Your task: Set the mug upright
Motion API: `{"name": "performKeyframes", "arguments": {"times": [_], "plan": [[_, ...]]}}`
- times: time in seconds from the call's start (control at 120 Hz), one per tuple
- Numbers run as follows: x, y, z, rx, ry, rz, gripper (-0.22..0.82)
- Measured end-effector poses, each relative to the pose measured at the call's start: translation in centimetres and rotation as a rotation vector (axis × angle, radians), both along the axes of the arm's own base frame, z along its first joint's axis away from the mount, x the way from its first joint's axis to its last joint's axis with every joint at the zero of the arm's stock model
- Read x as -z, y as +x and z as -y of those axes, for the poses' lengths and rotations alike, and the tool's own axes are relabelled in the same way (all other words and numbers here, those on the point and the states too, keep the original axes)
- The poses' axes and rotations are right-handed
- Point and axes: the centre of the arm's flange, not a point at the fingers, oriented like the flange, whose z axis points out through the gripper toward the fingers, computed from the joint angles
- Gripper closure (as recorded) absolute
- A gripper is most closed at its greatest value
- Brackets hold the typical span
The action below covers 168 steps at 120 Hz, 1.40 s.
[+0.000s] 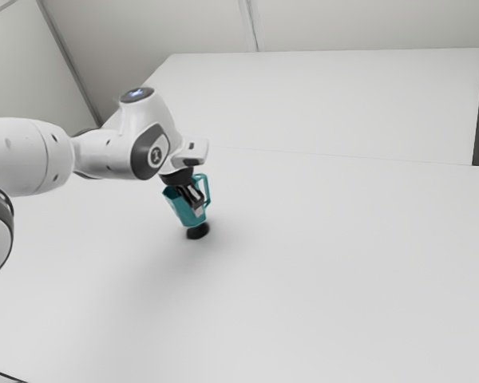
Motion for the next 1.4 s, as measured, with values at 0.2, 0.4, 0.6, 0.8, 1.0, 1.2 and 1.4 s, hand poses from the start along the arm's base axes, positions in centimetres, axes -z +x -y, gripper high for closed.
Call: {"name": "performKeyframes", "arguments": {"times": [0.2,0.4,0.6,0.8,1.0,1.2,1.4], "plan": [[1.3,0.4,0.6,-0.046,0.009,0.005,0.78],[2.4,0.8,1.1,-0.083,0.013,0.010,0.78],[3.2,1.1,1.2,-0.116,0.017,0.017,0.77],[3.0,1.2,1.4,-0.133,0.005,0.033,0.61],[1.1,1.2,1.5,-0.138,-0.013,0.064,0.44],[-1.8,1.3,1.5,-0.125,-0.015,0.108,0.37],[-7.0,2.1,1.1,-0.108,-0.009,0.168,0.31]]}}
